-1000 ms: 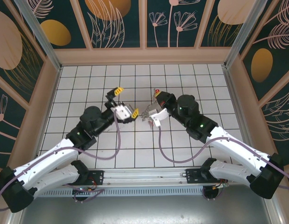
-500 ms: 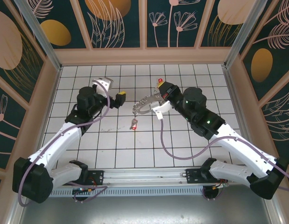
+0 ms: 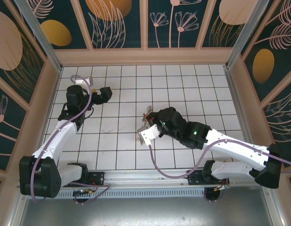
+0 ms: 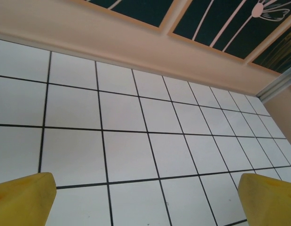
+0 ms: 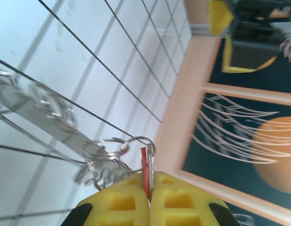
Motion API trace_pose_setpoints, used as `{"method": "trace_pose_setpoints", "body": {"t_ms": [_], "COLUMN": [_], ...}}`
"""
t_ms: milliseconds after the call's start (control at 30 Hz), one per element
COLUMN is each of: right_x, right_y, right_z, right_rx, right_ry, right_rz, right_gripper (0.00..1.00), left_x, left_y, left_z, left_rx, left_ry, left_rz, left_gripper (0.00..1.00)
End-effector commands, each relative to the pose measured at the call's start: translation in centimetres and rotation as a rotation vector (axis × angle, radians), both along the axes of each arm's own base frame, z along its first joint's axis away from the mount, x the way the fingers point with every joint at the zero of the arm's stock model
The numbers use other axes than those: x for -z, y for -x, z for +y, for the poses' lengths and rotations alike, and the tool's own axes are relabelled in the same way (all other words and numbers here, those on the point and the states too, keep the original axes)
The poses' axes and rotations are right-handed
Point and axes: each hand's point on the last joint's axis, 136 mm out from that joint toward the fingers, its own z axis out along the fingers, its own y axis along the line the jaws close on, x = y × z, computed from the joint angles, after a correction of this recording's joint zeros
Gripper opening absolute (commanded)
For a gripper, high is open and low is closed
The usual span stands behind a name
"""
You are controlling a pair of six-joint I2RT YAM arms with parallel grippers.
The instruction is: Put the keys on the keyring
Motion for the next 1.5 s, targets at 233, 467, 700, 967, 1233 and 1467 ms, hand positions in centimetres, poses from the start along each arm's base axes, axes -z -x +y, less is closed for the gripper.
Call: {"method": "trace_pose_setpoints", "body": {"t_ms": [233, 467, 700, 967, 1233, 1467], "right_x": [8.7, 13.4, 17.8, 18.2, 16.1, 7.9], "right_y": [2.5, -1.9, -5.0, -6.4, -10.0, -14.1], "right_z": [0.0, -1.2, -1.7, -4.9, -13.5, -18.3], "right_rx": [0.079, 0.239, 0.348, 0.451, 0.696, 0.859], "right_ry": [-0.197, -0.227, -0.181, -0.175, -0.226, -0.948], "right_rz": [0.53, 0.63, 0.704, 0.701, 0.555, 0.581], "right_gripper": [0.0, 0.02, 0.13, 0.71, 0.75, 0.99], "left_x": [2.8, 5.4, 7.0, 6.9, 7.7, 7.7], "left_y": [2.1, 3.6, 4.0, 4.2, 4.1, 4.5], "left_z": [6.9, 8.9, 10.1, 10.1, 10.1, 9.6], "left_rx": [-0.323, -0.382, -0.438, -0.423, -0.412, -0.405], "left_ry": [-0.209, -0.355, -0.402, -0.464, -0.51, -0.487], "left_rz": [-0.103, -0.08, -0.1, -0.188, -0.208, -0.3], "left_gripper": [0.99, 0.99, 0.99, 0.99, 0.99, 0.99]}}
